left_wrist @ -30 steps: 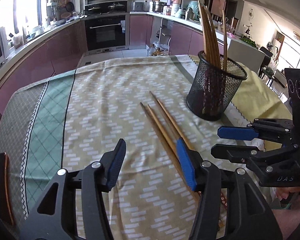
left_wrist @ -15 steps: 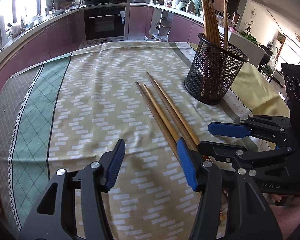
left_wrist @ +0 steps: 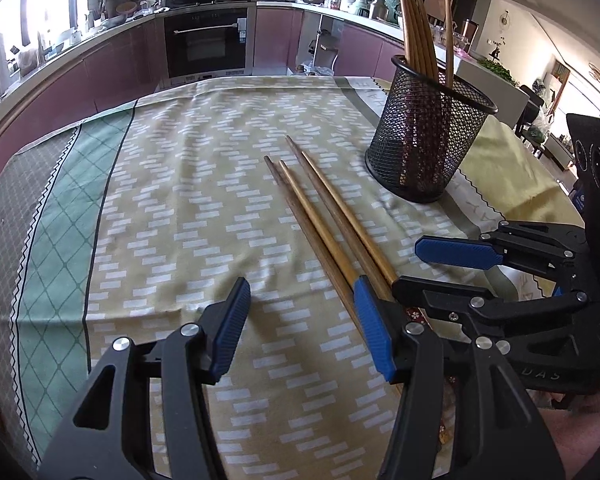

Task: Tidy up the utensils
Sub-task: 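Move both grippers back over the loose chopsticks on the cloth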

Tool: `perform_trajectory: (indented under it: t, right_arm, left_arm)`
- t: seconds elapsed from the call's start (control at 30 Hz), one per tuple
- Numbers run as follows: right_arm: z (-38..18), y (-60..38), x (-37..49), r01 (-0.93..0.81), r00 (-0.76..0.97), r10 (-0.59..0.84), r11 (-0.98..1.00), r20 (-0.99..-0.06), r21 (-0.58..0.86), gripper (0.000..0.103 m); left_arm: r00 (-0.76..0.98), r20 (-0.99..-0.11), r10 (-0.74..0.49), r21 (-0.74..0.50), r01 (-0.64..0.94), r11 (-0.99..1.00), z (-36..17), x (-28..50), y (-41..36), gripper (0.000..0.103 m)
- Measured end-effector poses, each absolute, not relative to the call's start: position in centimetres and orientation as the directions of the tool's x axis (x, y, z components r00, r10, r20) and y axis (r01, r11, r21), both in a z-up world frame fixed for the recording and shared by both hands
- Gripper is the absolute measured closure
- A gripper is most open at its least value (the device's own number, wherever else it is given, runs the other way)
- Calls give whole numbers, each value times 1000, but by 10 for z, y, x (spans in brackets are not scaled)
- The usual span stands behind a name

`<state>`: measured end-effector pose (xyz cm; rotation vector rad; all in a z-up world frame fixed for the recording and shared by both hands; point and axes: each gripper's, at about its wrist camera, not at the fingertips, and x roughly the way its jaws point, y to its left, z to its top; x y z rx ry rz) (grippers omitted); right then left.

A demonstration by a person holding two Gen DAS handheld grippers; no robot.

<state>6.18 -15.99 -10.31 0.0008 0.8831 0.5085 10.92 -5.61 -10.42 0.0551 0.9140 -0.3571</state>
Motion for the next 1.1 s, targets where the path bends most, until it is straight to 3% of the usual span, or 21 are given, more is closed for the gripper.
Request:
perform_trajectory:
  t: [0.37,0.83,1.1]
  right_arm:
    - [-103,-164,64,-412,523,415,888,-745,206,74]
    - [-103,-162,68,-408,527,405,892,-747,195,75]
    - [-102,-163,69,-402,530,401,895,-747,195,75]
  left_arm:
    - [551,-787,-278,-96,336,937,-105,111,-57,50]
    - [535,-790,-299,-118,346,931,-104,118,-58,53]
    - [534,-794,-290,-105,349,931,-105,124,-60,60]
